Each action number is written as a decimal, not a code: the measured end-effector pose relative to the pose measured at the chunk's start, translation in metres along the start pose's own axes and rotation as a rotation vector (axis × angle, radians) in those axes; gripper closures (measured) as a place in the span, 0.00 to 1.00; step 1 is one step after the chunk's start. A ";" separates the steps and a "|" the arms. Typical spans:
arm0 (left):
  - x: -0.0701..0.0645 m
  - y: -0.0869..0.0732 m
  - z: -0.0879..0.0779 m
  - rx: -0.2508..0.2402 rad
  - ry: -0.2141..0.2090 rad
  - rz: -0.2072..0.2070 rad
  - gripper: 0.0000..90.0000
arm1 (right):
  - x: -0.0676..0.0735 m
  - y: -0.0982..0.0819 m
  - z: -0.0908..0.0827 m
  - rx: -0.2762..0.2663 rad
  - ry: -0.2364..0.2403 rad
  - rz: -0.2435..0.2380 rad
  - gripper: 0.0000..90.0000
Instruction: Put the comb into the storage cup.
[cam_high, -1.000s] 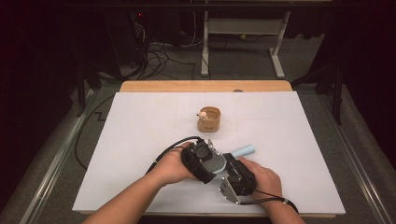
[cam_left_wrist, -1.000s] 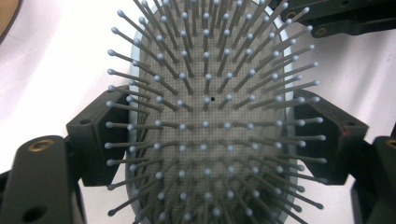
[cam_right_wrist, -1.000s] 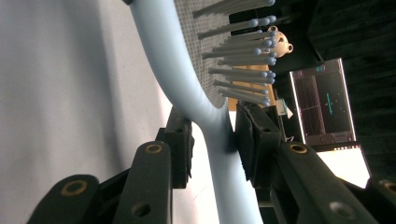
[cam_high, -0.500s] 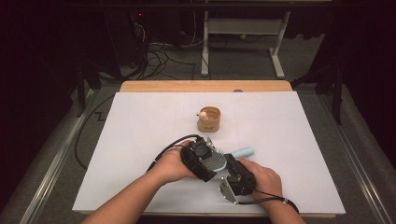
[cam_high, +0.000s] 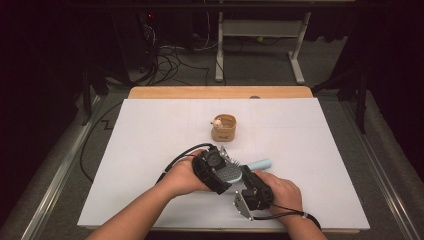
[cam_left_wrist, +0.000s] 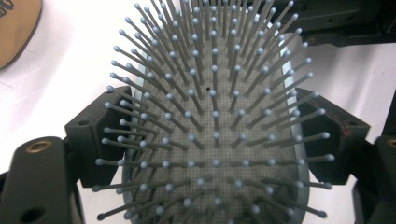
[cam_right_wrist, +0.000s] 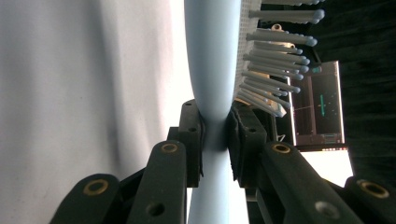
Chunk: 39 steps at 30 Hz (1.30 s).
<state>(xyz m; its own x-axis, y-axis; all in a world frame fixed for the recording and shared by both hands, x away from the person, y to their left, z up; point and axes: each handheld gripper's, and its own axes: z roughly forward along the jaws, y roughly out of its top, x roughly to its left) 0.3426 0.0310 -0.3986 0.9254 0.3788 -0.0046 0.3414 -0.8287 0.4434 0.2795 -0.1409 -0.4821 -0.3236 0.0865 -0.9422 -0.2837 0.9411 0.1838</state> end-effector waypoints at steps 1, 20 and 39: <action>0.000 0.000 0.000 0.002 -0.003 -0.001 0.21 | 0.000 0.000 0.000 -0.001 -0.001 0.002 0.87; 0.006 -0.008 -0.009 0.005 -0.012 -0.003 0.02 | -0.003 -0.011 0.001 0.058 0.002 0.001 0.87; 0.022 -0.037 -0.017 0.017 0.015 -0.056 0.00 | -0.006 -0.023 0.001 0.098 -0.013 -0.015 0.87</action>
<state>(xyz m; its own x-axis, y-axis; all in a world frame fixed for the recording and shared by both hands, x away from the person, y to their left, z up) 0.3475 0.0770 -0.3994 0.9021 0.4312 -0.0157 0.3959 -0.8128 0.4274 0.2885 -0.1625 -0.4811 -0.3082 0.0761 -0.9483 -0.1982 0.9698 0.1422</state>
